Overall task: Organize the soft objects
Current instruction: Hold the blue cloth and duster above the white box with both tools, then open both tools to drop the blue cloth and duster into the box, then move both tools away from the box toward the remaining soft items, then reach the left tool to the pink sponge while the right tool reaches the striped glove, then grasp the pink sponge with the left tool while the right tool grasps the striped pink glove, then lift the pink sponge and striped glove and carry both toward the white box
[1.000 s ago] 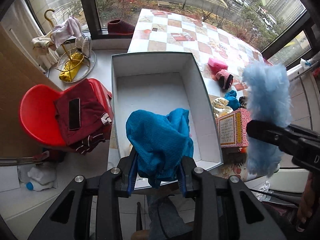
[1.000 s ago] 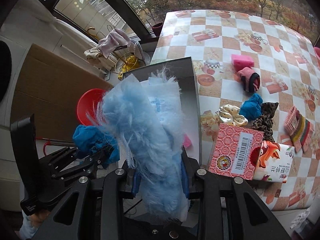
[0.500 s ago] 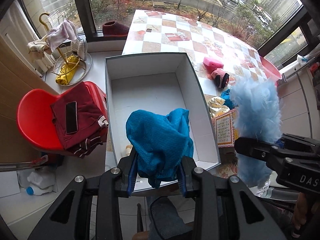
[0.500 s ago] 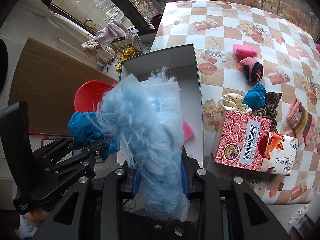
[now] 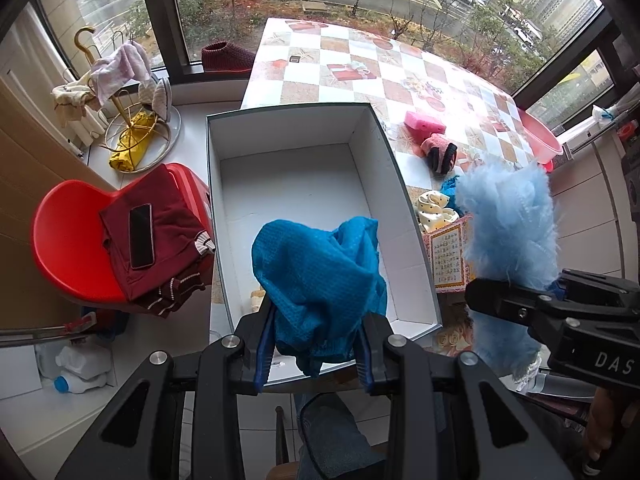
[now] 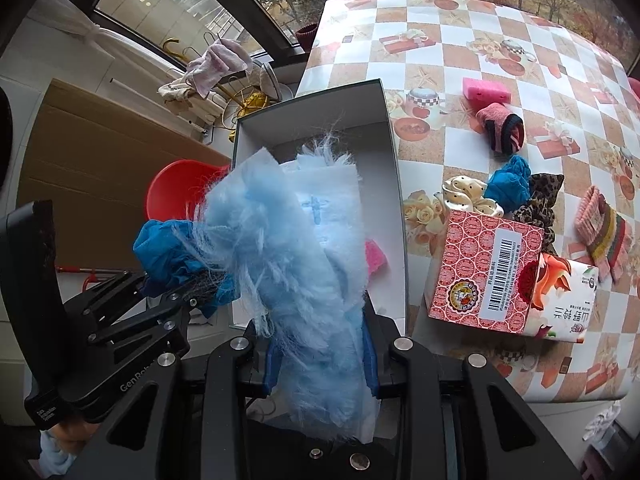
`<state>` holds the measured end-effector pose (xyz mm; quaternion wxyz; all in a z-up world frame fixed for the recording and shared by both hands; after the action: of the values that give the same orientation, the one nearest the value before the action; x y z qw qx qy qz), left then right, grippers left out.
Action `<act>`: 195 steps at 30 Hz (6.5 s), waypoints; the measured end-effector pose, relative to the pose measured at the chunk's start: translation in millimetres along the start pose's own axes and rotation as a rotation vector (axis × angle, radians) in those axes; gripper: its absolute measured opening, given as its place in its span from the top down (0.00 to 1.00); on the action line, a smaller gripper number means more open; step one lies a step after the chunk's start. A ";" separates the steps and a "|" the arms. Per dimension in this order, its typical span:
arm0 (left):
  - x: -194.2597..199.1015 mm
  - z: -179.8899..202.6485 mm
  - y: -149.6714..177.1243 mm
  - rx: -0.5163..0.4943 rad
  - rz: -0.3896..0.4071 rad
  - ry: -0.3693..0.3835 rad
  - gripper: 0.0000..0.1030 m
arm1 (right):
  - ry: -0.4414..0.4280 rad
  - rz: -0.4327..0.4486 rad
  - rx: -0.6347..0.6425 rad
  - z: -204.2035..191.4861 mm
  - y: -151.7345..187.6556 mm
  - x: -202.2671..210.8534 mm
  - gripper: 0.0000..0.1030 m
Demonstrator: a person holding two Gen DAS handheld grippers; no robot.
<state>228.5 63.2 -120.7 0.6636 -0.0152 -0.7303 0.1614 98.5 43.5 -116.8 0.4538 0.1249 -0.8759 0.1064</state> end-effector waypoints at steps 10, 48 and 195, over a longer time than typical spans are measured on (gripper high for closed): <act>-1.4 -1.3 1.0 0.000 -0.004 0.002 0.66 | -0.001 -0.015 -0.004 0.4 -0.1 -4.6 0.68; -74.7 -20.5 -79.7 0.066 -0.044 -0.100 0.64 | 0.065 -0.053 -0.070 14.0 -90.2 -65.8 0.68; -159.9 316.9 -235.1 -0.133 -0.178 -0.103 0.31 | 0.217 -0.022 -0.076 417.7 -48.2 84.9 0.75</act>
<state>-16.1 -265.7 -236.1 0.6346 0.0141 -0.7708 0.0536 -254.5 -137.7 -279.7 0.5514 0.1052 -0.8236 0.0810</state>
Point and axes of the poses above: each gripper's, at about its wrist camera, not at the fingertips, and x roughly against the way its jaws point, z to its right, y to its underside, the point moved 7 cm from there along -x, roughly the way its jaws point, and after that the axes turned 13 degrees about -y, right-handed, at the moved point
